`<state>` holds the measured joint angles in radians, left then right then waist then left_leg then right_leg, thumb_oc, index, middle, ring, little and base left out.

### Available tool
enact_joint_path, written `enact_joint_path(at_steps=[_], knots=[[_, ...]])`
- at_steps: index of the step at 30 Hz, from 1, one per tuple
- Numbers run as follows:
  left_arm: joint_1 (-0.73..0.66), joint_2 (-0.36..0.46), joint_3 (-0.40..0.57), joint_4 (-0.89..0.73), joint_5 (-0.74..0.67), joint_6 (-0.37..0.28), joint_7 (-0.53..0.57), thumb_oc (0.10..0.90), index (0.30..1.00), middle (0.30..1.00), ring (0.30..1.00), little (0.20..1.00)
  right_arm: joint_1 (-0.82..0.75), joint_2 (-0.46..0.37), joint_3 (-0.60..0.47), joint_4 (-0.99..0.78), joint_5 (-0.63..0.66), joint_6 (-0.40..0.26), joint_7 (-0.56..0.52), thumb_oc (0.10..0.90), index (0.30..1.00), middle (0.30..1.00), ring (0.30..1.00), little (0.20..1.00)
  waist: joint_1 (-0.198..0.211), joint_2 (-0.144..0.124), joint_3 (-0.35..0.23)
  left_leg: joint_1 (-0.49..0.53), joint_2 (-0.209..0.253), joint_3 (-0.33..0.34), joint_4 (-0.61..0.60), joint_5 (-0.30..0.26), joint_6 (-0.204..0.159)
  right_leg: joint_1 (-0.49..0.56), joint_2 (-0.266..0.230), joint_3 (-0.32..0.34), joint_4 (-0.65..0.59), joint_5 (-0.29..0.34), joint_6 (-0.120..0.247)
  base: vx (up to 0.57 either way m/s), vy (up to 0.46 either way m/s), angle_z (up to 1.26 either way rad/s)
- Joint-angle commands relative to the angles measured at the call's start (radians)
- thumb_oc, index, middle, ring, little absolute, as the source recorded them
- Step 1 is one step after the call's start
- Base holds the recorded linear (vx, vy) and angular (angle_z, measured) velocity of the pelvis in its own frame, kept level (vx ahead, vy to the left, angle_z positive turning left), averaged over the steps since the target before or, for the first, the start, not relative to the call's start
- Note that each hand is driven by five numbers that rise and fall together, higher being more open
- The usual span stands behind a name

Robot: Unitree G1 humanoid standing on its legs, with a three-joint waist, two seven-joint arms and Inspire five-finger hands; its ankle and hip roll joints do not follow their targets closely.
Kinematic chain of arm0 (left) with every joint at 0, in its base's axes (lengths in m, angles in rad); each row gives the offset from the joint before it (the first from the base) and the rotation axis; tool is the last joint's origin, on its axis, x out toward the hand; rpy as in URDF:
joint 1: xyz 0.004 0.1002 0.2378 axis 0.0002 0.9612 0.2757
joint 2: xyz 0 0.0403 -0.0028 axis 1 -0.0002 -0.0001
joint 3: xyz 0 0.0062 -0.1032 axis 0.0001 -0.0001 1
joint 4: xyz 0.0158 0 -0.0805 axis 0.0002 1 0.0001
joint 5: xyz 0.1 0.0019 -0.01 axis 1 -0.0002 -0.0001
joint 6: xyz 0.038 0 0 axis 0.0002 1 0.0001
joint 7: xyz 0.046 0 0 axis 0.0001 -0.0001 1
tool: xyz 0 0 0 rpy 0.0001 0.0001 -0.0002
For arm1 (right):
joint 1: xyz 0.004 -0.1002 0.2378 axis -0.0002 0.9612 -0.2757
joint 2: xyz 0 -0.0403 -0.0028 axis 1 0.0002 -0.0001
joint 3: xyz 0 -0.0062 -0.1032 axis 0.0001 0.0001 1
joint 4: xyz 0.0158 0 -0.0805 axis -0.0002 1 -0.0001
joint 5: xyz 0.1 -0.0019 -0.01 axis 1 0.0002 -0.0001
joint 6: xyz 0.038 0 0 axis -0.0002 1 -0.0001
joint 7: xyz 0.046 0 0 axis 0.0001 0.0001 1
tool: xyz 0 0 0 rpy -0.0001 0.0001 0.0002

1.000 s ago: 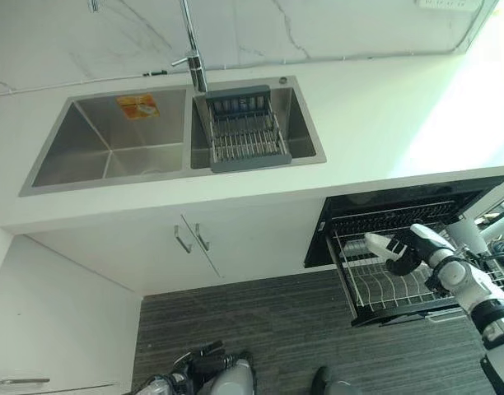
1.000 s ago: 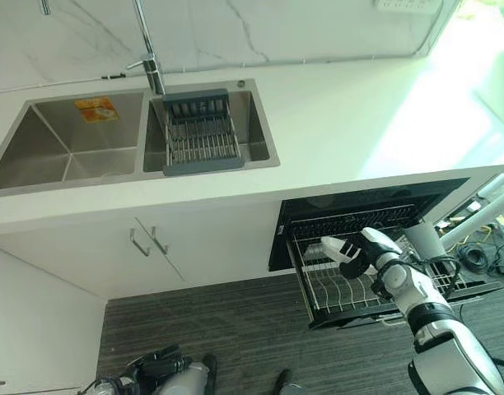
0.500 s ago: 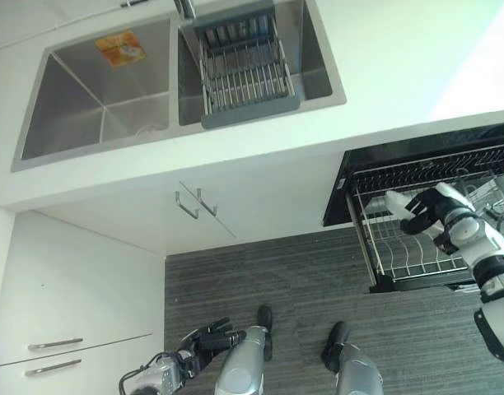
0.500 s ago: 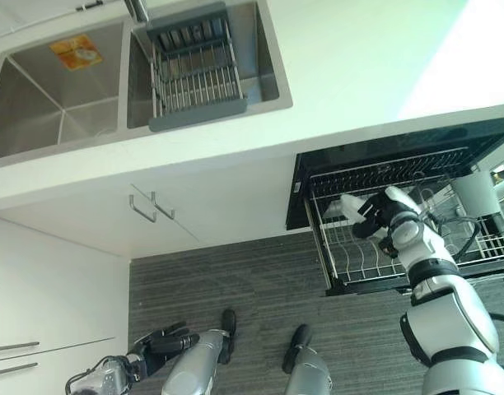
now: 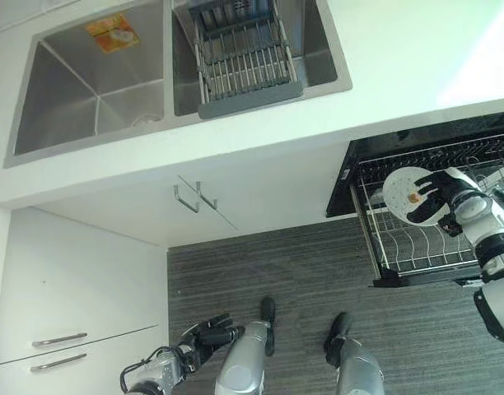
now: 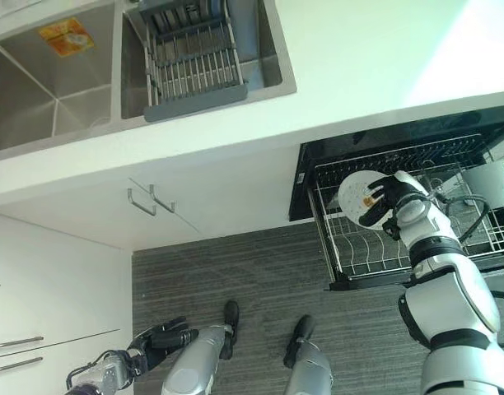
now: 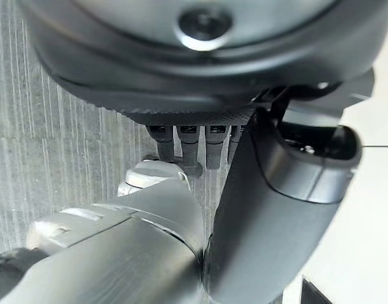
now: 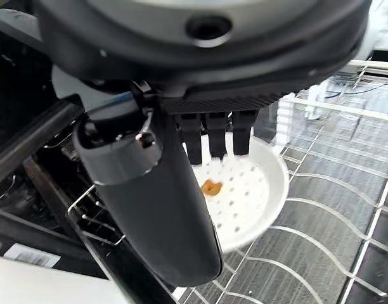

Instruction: Place the dishes in the dishwasher.

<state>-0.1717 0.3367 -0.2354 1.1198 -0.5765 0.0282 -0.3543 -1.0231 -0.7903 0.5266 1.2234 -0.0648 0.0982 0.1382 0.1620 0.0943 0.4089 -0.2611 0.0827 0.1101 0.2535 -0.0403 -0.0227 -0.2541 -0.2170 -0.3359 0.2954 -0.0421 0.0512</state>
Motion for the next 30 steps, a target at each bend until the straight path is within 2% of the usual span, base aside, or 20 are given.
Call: enact_joint_path(at_steps=[1, 2, 4, 5, 6, 8, 9, 11, 15, 16, 22, 24, 25, 26, 27, 30], knots=[[0.07, 0.059, -0.064, 0.014, 0.036, -0.006, 0.0, 0.8, 0.9, 0.9, 0.9, 0.9, -0.1, -0.076, 0.032, -0.029, 0.017, -0.007, 0.017, 0.8, 0.9, 0.9, 0.9, 0.9, 0.01, -0.033, -0.074, -0.042, 0.048, -0.037, 0.046, -0.055, -0.052, -0.016, -0.032, 0.029, 0.005, -0.02, 0.054, -0.02, 0.053, -0.07], [0.072, 0.061, -0.065, 0.009, 0.036, 0.001, 0.003, 0.8, 0.9, 0.9, 0.9, 0.9, -0.101, -0.084, 0.042, -0.03, 0.032, 0.004, 0.058, 0.8, 0.9, 0.9, 0.9, 0.9, 0.012, -0.038, -0.079, -0.022, 0.053, -0.038, 0.046, -0.081, -0.061, 0.0, -0.025, 0.037, 0.005, -0.04, 0.065, -0.03, 0.045, -0.1], [0.074, 0.065, -0.061, 0.009, 0.041, 0.005, 0.001, 0.8, 0.9, 0.9, 0.9, 0.9, -0.095, -0.092, 0.043, -0.033, 0.038, 0.004, 0.065, 0.8, 0.9, 0.9, 0.9, 0.9, 0.011, -0.047, -0.081, -0.016, 0.057, -0.034, 0.046, -0.082, -0.06, 0.004, -0.023, 0.037, 0.005, -0.04, 0.066, 0.03, 0.018, -0.11], [0.074, 0.066, -0.061, 0.014, 0.04, 0.005, -0.001, 0.8, 0.9, 0.9, 0.9, 0.9, -0.094, -0.095, 0.043, -0.035, 0.042, -0.001, 0.06, 0.8, 0.9, 0.9, 0.9, 0.9, 0.01, -0.051, -0.082, -0.012, 0.058, -0.033, 0.046, -0.084, -0.059, 0.008, -0.021, 0.039, 0.005, -0.041, 0.066, -0.09, 0.036, -0.15], [0.071, 0.067, -0.059, 0.022, 0.042, 0.007, -0.004, 0.8, 0.9, 0.9, 0.9, 0.9, -0.094, -0.101, 0.04, -0.037, 0.043, -0.005, 0.062, 0.8, 0.9, 0.9, 0.9, 0.9, 0.006, -0.059, -0.084, -0.023, 0.056, -0.024, 0.046, -0.061, -0.051, -0.003, -0.025, 0.033, 0.005, -0.021, 0.055, -0.09, 0.032, -0.15], [0.071, 0.066, -0.058, 0.028, 0.045, 0.009, -0.004, 0.8, 0.9, 0.9, 0.9, 0.9, -0.092, -0.105, 0.035, -0.041, 0.042, -0.005, 0.055, 0.8, 0.9, 0.9, 0.9, 0.9, 0.004, -0.066, -0.089, -0.018, 0.059, -0.02, 0.046, -0.063, -0.05, 0.0, -0.022, 0.036, 0.005, -0.022, 0.056, 0.01, 0.032, -0.12], [0.077, 0.067, -0.056, 0.033, 0.049, 0.013, -0.005, 0.8, 0.9, 0.9, 0.9, 0.9, -0.088, -0.113, 0.033, -0.045, 0.045, -0.004, 0.036, 0.8, 0.9, 0.9, 0.9, 0.9, 0.004, -0.072, -0.098, 0.003, 0.064, -0.023, 0.046, -0.089, -0.057, 0.019, -0.015, 0.046, 0.005, -0.042, 0.067, 0.1, 0.036, -0.11], [0.081, 0.068, -0.05, 0.038, 0.059, 0.019, -0.007, 0.8, 0.9, 0.9, 0.9, 0.9, -0.075, -0.128, 0.018, -0.061, 0.02, 0.005, 0.018, 0.8, 0.9, 0.9, 0.9, 0.9, -0.002, -0.085, -0.101, 0.001, 0.065, -0.01, 0.046, -0.07, -0.048, 0.016, -0.018, 0.042, 0.005, -0.023, 0.058, -0.02, 0.047, -0.12], [0.095, 0.073, -0.038, 0.041, 0.058, 0.036, 0.003, 0.8, 0.9, 0.9, 0.9, 0.9, -0.045, -0.165, 0.01, -0.1, 0.011, 0.029, 0.012, 0.8, 0.9, 0.9, 0.9, 0.9, -0.011, -0.115, -0.118, 0.022, 0.07, -0.003, 0.046, -0.078, -0.045, 0.032, -0.01, 0.047, 0.005, -0.024, 0.061, 0.02, 0.035, -0.16], [0.106, 0.076, -0.023, 0.044, 0.062, 0.047, 0.008, 0.8, 0.9, 0.9, 0.9, 0.9, -0.012, -0.196, -0.015, -0.138, 0.009, 0.027, -0.002, 0.8, 0.9, 0.9, 0.9, 0.9, -0.022, -0.135, -0.13, 0.042, 0.077, 0.004, 0.046, -0.084, -0.043, 0.049, -0.001, 0.057, 0.005, -0.026, 0.061, 0.07, 0.029, -0.16], [0.131, 0.079, 0.007, 0.049, 0.083, 0.071, 0.018, 0.8, 0.9, 0.9, 0.9, 0.9, 0.104, -0.267, -0.1, -0.246, 0.044, 0.075, -0.037, 0.8, 0.9, 0.9, 0.9, 0.9, -0.052, -0.166, -0.158, 0.079, 0.09, 0.021, 0.046, -0.098, -0.038, 0.079, 0.011, 0.08, 0.005, -0.033, 0.066, 0.07, 0.009, -0.18], [0.143, 0.081, 0.024, 0.053, 0.089, 0.077, 0.018, 0.8, 0.9, 0.9, 0.9, 0.9, 0.153, -0.287, -0.145, -0.284, 0.069, 0.077, -0.023, 0.8, 0.9, 0.9, 0.9, 0.9, -0.062, -0.175, -0.168, 0.092, 0.094, 0.029, 0.046, -0.103, -0.038, 0.087, 0.013, 0.086, 0.005, -0.034, 0.068, 0.07, 0.01, -0.11], [0.15, 0.081, 0.034, 0.056, 0.097, 0.082, 0.019, 0.8, 0.9, 0.9, 0.9, 0.9, 0.189, -0.29, -0.176, -0.31, 0.101, 0.099, -0.01, 0.8, 0.9, 0.9, 0.9, 0.9, -0.068, -0.179, -0.175, 0.098, 0.096, 0.034, 0.046, -0.105, -0.038, 0.09, 0.014, 0.091, 0.005, -0.034, 0.07, 0.12, 0.026, -0.16], [0.161, 0.073, 0.049, 0.064, 0.097, 0.092, 0.029, 0.8, 0.9, 0.9, 0.9, 0.9, 0.273, -0.298, -0.231, -0.351, 0.072, 0.088, -0.078, 0.8, 0.9, 0.9, 0.9, 0.9, -0.082, -0.182, -0.189, 0.11, 0.101, 0.041, 0.046, -0.11, -0.038, 0.098, 0.014, 0.1, 0.005, -0.035, 0.074, 0.1, 0.026, -0.2], [0.164, 0.073, 0.052, 0.065, 0.095, 0.093, 0.03, 0.8, 0.9, 0.9, 0.9, 0.9, 0.287, -0.302, -0.24, -0.362, 0.073, 0.089, -0.086, 0.8, 0.9, 0.9, 0.9, 0.9, -0.085, -0.182, -0.191, 0.113, 0.102, 0.042, 0.046, -0.111, -0.037, 0.1, 0.015, 0.103, 0.005, -0.036, 0.075, 0.1, 0.023, -0.19], [0.183, 0.065, 0.074, 0.062, 0.092, 0.088, 0.039, 0.8, 0.9, 0.9, 0.9, 0.9, 0.395, -0.28, -0.328, -0.495, 0.144, 0.155, -0.089, 0.8, 0.9, 0.9, 0.9, 0.9, -0.101, -0.182, -0.2, 0.123, 0.103, 0.049, 0.046, -0.116, -0.037, 0.106, 0.015, 0.112, 0.005, -0.038, 0.079, 0.04, 0.01, -0.22]])
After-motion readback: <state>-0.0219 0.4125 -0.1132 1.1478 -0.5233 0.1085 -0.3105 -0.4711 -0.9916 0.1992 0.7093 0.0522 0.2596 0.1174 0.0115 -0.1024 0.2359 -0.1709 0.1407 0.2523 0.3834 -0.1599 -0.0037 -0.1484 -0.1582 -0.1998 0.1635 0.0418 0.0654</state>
